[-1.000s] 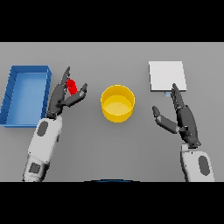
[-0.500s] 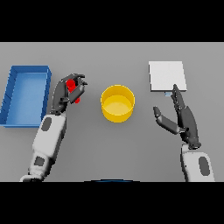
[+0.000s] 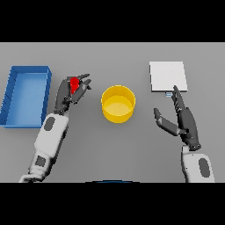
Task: Pick up the red beaker and tilt it to pour out 1 green nut into yellow bowl. Pick up the yellow bowl and place it on the metallic measuring scale.
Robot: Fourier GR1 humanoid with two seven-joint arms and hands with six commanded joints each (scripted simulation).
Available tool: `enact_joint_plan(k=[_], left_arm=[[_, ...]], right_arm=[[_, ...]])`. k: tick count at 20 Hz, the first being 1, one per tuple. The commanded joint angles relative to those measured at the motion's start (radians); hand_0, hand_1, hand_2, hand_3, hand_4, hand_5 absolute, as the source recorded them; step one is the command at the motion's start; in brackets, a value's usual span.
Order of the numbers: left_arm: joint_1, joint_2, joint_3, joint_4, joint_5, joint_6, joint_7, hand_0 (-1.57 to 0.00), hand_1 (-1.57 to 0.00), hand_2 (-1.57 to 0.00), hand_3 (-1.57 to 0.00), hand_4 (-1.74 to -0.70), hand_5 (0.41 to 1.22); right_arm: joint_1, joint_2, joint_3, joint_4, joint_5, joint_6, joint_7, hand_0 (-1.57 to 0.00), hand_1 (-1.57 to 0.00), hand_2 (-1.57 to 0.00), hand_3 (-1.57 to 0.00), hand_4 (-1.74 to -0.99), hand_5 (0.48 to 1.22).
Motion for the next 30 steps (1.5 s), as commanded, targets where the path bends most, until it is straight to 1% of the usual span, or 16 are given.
enact_joint_plan(k=[1,3,5,7,8,11,12,15,16,18,20,24,25,28,29,30], left_arm=[[-0.005,-0.006,-0.002,-0.013,-0.003,0.001,0.014,-1.52,-1.52,-1.51,-1.47,-1.51,1.197],[0.0,-0.006,0.002,-0.048,0.001,-0.003,0.017,-1.54,-1.54,-1.54,-1.5,-1.5,1.206],[-0.005,0.006,-0.002,-0.093,-0.01,-0.007,0.052,-1.55,-1.55,-1.55,-1.53,-1.5,1.211],[-0.007,0.018,-0.026,-0.146,-0.043,-0.009,0.078,-1.56,-1.56,-1.56,-1.54,-1.5,1.215],[-0.01,0.025,-0.041,-0.156,-0.067,-0.01,0.093,-1.56,-1.56,-1.56,-1.55,-1.5,1.216],[-0.02,0.068,-0.1,-0.234,-0.145,-0.023,0.186,-1.57,-1.57,-1.56,-1.56,-1.62,1.174],[-0.021,0.079,-0.111,-0.247,-0.161,-0.03,0.209,-1.57,-1.57,-1.56,-1.56,-1.62,1.17],[-0.033,0.098,-0.127,-0.249,-0.189,-0.046,0.239,-1.57,-1.57,-1.56,-1.56,-1.62,1.151],[-0.042,0.099,-0.131,-0.24,-0.197,-0.046,0.243,-1.57,-1.57,-1.56,-1.56,-1.62,1.14],[-0.055,0.123,-0.17,-0.243,-0.249,-0.056,0.255,-1.57,-1.57,-1.57,-1.56,-1.66,1.126],[-0.105,0.154,-0.232,-0.232,-0.33,-0.088,0.306,-1.57,-1.57,-1.57,-1.57,-1.69,1.124],[-0.179,0.221,-0.36,-0.205,-0.487,-0.161,0.327,-1.57,-1.57,-1.57,-1.57,-1.72,1.145],[-0.205,0.233,-0.393,-0.201,-0.524,-0.193,0.349,-1.57,-1.57,-1.57,-1.57,-1.72,1.16],[-0.25,0.263,-0.479,-0.171,-0.612,-0.273,0.348,-1.57,-1.57,-1.57,-1.57,-1.73,1.19],[-0.268,0.269,-0.497,-0.152,-0.63,-0.299,0.345,-1.57,-1.57,-1.57,-1.57,-1.73,1.196],[-0.287,0.273,-0.52,-0.143,-0.653,-0.328,0.344,-1.57,-1.57,-1.57,-1.57,-1.68,1.201]], right_arm=[[-0.007,0.0,-0.003,0.015,0.001,-0.001,0.005,0.0,0.0,0.0,0.0,-1.289,0.652],[0.006,0.006,0.004,0.01,-0.003,0.006,-0.014,0.0,0.0,0.0,0.0,-1.292,0.656],[-0.002,-0.002,0.0,0.0,0.002,0.001,0.0,0.0,0.0,0.0,0.0,-1.294,0.662],[0.006,-0.007,0.003,-0.008,0.008,0.001,-0.015,0.0,0.0,0.0,0.0,-1.295,0.665],[0.001,-0.004,0.007,-0.006,0.01,0.002,-0.007,0.0,0.0,0.0,0.0,-1.289,0.664],[-0.01,0.002,0.011,0.004,0.01,0.005,0.001,0.0,0.0,0.0,0.0,-1.277,0.664],[-0.018,-0.008,0.002,0.013,0.007,0.007,0.002,0.0,0.0,0.0,0.0,-1.277,0.667],[0.002,0.001,0.011,0.009,0.013,0.005,-0.013,0.0,0.0,0.0,0.0,-1.277,0.677],[-0.003,-0.006,0.005,0.003,0.008,0.007,-0.001,0.0,0.0,0.0,0.0,-1.277,0.679],[0.005,0.003,0.012,0.004,0.012,0.005,-0.003,0.0,0.0,0.0,0.0,-1.273,0.686],[-0.006,0.006,0.006,0.013,0.002,0.008,-0.002,0.0,0.0,0.0,0.0,-1.274,0.688],[-0.005,0.002,0.01,-0.008,0.016,-0.002,0.008,0.0,0.0,0.0,0.0,-1.284,0.692],[-0.005,0.005,0.014,0.001,0.018,0.001,0.01,0.0,0.0,0.0,0.0,-1.287,0.694],[-0.003,0.006,0.018,0.001,0.034,-0.01,-0.002,0.0,0.0,0.0,0.0,-1.29,0.695],[-0.008,0.002,0.012,-0.004,0.025,-0.006,0.008,0.0,0.0,0.0,0.0,-1.29,0.694],[-0.001,0.006,0.017,-0.006,0.03,-0.009,0.014,0.0,0.0,0.0,0.0,-1.293,0.69]])
